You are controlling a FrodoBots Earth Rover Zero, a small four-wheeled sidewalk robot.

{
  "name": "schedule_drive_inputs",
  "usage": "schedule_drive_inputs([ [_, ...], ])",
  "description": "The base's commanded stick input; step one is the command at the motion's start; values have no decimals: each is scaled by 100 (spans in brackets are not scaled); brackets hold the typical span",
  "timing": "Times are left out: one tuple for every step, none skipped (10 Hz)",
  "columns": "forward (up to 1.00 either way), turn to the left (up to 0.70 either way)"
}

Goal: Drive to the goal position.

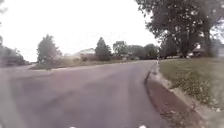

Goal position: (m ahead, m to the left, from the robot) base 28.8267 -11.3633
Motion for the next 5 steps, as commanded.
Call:
schedule_drive_inputs([
  [100, -39],
  [100, -39],
  [100, -39],
  [100, -37],
  [100, -15],
])
